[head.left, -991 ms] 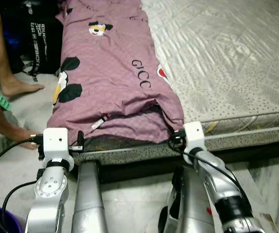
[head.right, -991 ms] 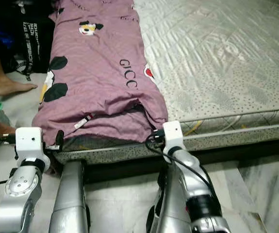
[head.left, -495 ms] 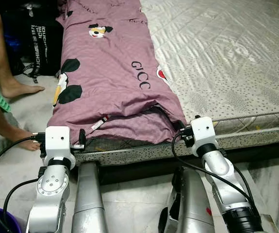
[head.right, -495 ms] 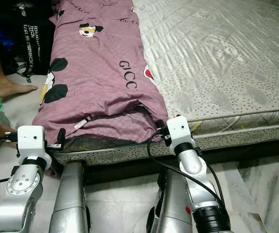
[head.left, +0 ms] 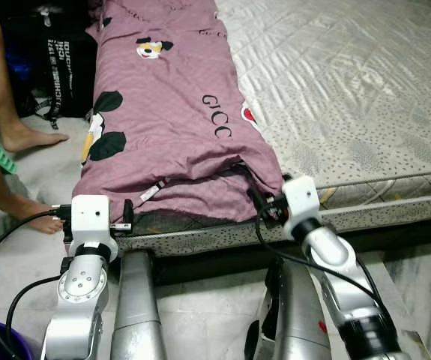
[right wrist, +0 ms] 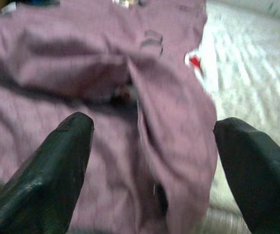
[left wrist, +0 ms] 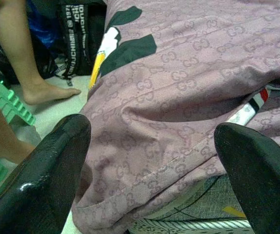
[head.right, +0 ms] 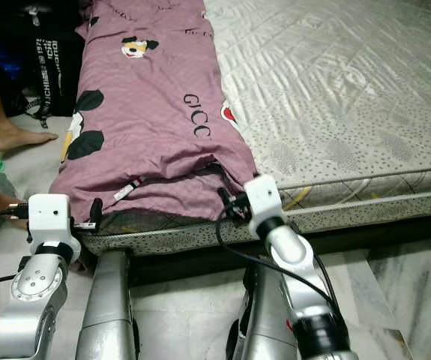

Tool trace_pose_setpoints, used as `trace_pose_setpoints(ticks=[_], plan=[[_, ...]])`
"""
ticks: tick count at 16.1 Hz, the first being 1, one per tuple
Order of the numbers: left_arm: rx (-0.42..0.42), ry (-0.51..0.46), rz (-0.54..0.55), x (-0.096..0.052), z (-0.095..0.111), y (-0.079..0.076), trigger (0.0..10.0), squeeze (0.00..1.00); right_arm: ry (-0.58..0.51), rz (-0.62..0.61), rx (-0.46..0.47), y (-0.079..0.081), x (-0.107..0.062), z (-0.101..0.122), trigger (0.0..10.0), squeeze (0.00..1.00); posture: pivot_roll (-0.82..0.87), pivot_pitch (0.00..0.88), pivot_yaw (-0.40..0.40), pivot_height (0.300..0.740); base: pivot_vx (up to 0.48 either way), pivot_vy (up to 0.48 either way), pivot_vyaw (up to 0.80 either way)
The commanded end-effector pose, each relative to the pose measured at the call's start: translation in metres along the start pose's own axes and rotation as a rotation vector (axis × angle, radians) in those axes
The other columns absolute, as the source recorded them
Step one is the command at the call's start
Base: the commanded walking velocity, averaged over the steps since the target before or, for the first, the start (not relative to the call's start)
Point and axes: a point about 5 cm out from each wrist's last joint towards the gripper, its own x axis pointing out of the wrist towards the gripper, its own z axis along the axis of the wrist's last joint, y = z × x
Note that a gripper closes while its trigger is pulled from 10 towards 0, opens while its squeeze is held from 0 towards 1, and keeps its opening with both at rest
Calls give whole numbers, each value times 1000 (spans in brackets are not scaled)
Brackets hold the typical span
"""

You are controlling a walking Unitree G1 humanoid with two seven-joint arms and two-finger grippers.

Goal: Clean up the room

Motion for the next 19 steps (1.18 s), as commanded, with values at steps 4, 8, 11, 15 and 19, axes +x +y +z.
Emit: trace_pose_setpoints(ticks=[4,8,11,15,19], plan=[[1,-2,-2,-3,0,-3,10000,0,-64,64,5,29,26,9,10000,1000,240,70,-23,490,0,0,0],[2,11,16,-16,-2,-1,10000,0,-40,123,-25,50,51,7,10000,494,274,112,-43,490,0,0,0],[4,21,18,-21,-4,-2,10000,0,-16,90,-57,50,69,6,10000,0,286,134,-41,490,0,0,0],[7,29,10,-24,-3,-3,10000,0,16,5,-76,43,81,9,10000,0,292,157,-36,490,0,0,0],[10,35,14,-26,-3,-1,10000,0,40,-36,-128,23,80,4,10000,0,296,164,-38,490,0,0,0]])
